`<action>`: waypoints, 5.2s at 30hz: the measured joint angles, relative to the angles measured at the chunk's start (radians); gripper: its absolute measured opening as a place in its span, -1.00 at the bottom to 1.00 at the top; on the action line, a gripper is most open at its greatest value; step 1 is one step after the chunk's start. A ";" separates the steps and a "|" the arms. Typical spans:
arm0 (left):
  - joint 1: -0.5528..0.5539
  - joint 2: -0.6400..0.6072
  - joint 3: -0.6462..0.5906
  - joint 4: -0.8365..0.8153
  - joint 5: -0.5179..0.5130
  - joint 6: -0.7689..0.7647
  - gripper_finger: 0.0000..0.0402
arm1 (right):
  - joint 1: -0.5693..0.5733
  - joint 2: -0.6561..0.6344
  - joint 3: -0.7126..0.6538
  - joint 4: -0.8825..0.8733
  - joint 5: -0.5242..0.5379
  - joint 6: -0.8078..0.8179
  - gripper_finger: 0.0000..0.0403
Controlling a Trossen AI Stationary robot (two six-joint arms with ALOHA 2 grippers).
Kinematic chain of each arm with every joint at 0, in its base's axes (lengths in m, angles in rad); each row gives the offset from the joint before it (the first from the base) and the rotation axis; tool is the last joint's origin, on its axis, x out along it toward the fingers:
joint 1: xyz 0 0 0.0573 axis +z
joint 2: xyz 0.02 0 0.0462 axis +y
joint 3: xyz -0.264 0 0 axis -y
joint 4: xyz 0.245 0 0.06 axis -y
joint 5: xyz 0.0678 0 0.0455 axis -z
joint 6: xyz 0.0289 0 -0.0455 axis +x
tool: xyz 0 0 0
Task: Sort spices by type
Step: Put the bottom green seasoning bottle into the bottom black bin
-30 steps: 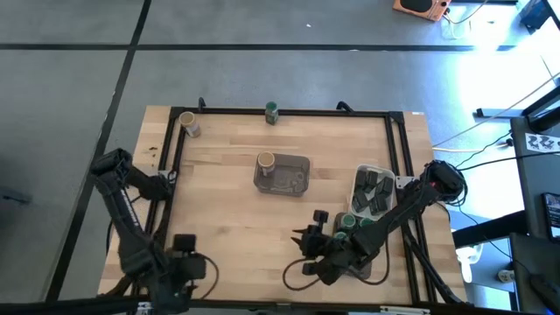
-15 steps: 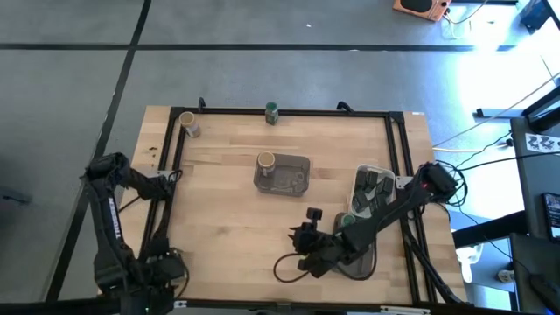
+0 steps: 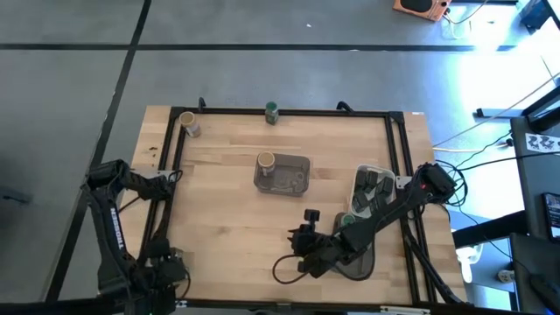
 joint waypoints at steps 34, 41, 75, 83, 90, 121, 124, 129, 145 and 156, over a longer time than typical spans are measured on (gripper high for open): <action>-0.021 0.046 -0.108 0.042 0.037 -0.072 0.34 | 0.000 0.000 0.000 0.003 0.000 -0.011 -0.54; -0.019 0.041 -0.129 0.055 0.014 -0.047 0.34 | 0.000 0.000 0.000 0.010 0.000 -0.024 -0.54; 0.116 0.052 -0.093 0.070 -0.056 0.192 -0.01 | 0.000 0.000 0.000 0.026 0.000 -0.027 -0.54; 0.271 0.049 -0.058 0.084 -0.083 0.445 -0.02 | 0.000 0.000 0.000 0.030 0.000 -0.026 -0.54; 0.423 0.048 -0.058 0.203 -0.106 0.726 0.01 | 0.003 -0.001 0.022 0.021 -0.052 -0.030 -0.54; 0.739 0.277 0.206 0.428 -0.012 1.245 0.00 | 0.190 -0.044 0.078 -0.493 0.098 0.397 -0.54; 0.739 0.289 0.219 0.417 -0.004 1.239 0.04 | 0.190 -0.044 0.078 -0.492 0.098 0.397 -0.55; 0.740 0.289 0.215 0.421 -0.005 1.239 0.08 | 0.190 -0.043 0.078 -0.492 0.098 0.397 -0.55; 0.739 0.289 0.215 0.450 -0.009 1.238 0.18 | 0.190 -0.043 0.077 -0.491 0.098 0.396 -0.55; 0.727 0.261 0.246 0.386 0.003 1.252 0.54 | 0.190 -0.042 0.077 -0.481 0.099 0.396 -0.55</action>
